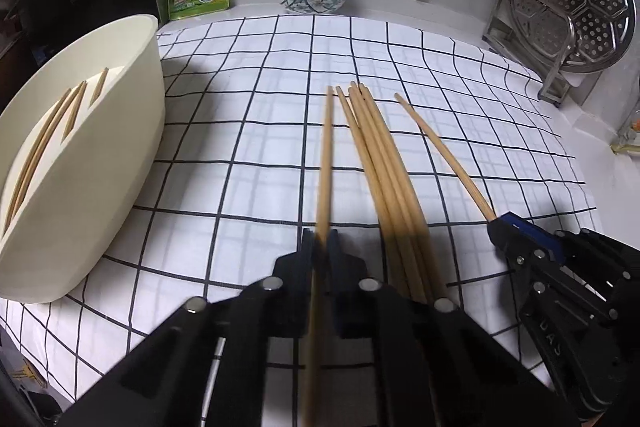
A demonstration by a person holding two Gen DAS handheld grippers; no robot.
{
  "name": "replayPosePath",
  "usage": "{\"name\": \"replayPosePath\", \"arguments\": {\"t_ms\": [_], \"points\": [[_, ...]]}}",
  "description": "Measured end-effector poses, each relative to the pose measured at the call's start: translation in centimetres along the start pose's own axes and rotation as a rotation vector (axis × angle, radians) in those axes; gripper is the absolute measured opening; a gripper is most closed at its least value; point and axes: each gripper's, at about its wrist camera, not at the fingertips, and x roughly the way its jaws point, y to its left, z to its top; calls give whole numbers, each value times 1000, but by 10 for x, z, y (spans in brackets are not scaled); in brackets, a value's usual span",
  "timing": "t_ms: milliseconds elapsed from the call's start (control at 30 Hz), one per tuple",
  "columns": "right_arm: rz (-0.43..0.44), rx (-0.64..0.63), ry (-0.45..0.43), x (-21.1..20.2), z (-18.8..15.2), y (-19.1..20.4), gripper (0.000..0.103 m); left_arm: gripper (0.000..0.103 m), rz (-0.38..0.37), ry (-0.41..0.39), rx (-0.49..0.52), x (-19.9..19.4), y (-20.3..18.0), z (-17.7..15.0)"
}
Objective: Organize utensils
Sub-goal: 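Close the right gripper on a chopstick while the left gripper closes on another, then carry the right gripper's chopstick into the cream basin and open while the left gripper releases its own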
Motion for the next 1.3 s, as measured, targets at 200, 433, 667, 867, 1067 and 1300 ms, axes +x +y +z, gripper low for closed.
{"name": "replayPosePath", "arguments": {"t_ms": [200,433,667,867,1067,1300], "points": [[63,85,-2,-2,-1,-13,7,7,-38,20,-20,-6,8,-4],[83,124,-50,-19,3,-12,7,7,-82,-5,-10,-30,16,-3],[129,154,-126,-47,12,11,7,7,-120,-85,-18,-67,35,12],[199,152,-182,-65,33,45,7,7,-102,-159,-64,-97,81,25],[288,84,-190,-60,74,107,7,7,-25,-211,-146,-115,150,32],[353,5,-147,-38,113,177,7,7,53,-204,-226,-108,220,38]]}}
